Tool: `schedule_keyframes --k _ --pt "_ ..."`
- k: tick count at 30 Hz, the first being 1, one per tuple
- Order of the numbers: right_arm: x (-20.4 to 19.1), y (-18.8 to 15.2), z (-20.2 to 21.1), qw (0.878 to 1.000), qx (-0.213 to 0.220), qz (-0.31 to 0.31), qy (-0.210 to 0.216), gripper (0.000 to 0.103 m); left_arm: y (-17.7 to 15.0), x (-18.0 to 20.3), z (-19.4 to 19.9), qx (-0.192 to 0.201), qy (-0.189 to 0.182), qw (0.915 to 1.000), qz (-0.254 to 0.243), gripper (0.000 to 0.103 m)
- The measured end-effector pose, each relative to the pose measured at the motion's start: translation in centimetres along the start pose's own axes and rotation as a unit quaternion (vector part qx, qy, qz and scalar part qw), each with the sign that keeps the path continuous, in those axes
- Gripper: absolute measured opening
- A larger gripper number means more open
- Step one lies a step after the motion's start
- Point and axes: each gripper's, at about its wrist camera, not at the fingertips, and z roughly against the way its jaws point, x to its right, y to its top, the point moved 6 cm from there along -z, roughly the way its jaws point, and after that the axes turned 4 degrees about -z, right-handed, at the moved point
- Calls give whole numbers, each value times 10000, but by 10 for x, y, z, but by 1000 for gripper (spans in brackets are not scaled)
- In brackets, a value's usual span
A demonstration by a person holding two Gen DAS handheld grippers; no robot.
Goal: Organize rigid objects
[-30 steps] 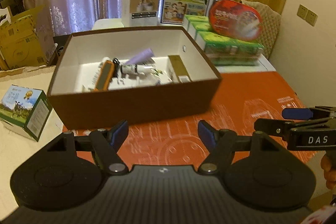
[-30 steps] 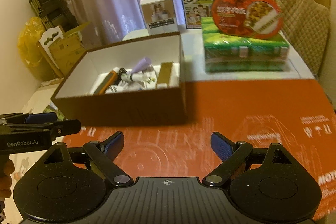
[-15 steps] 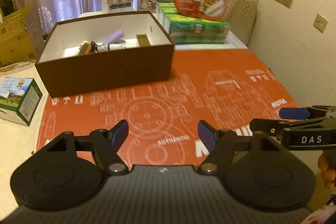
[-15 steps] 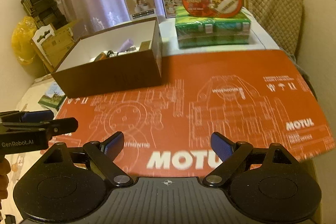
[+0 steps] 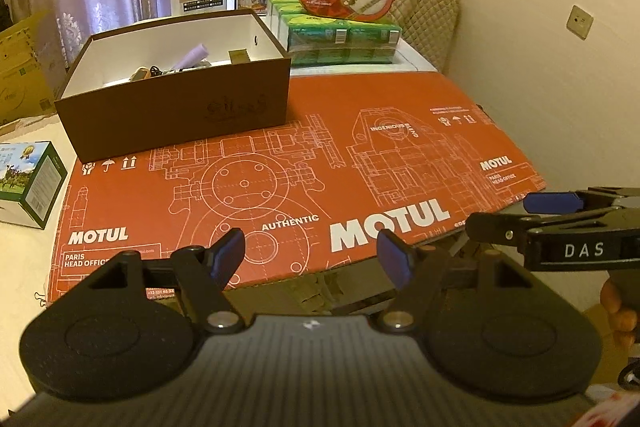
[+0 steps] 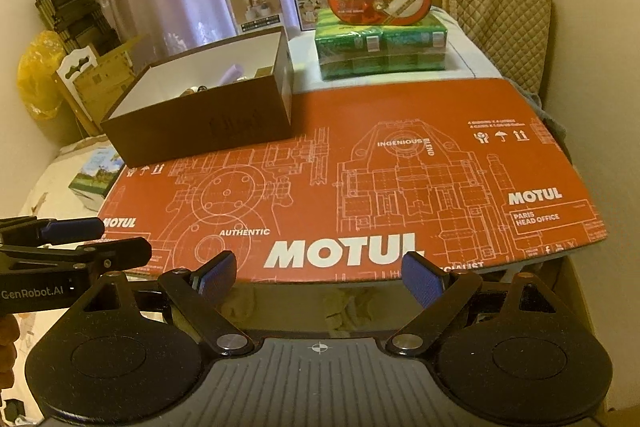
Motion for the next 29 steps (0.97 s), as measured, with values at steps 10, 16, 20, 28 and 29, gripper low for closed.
schedule_keyframes --k 10,16,20,28,29 --pt "-3 -5 6 10000 45 7 -13 87 0 3 6 72 14 10000 -61 69" --pt "-2 -5 5 10000 32 12 -17 87 0 4 6 58 4 10000 -55 69" --pt "-1 -5 5 10000 23 1 -29 87 0 5 5 53 -20 10000 -55 69" --pt "3 -6 5 10000 10 -24 -43 87 0 7 1 52 -26 10000 -71 69" --pt "2 -6 5 10000 7 -26 -41 87 0 8 1 35 -36 10000 -61 69"
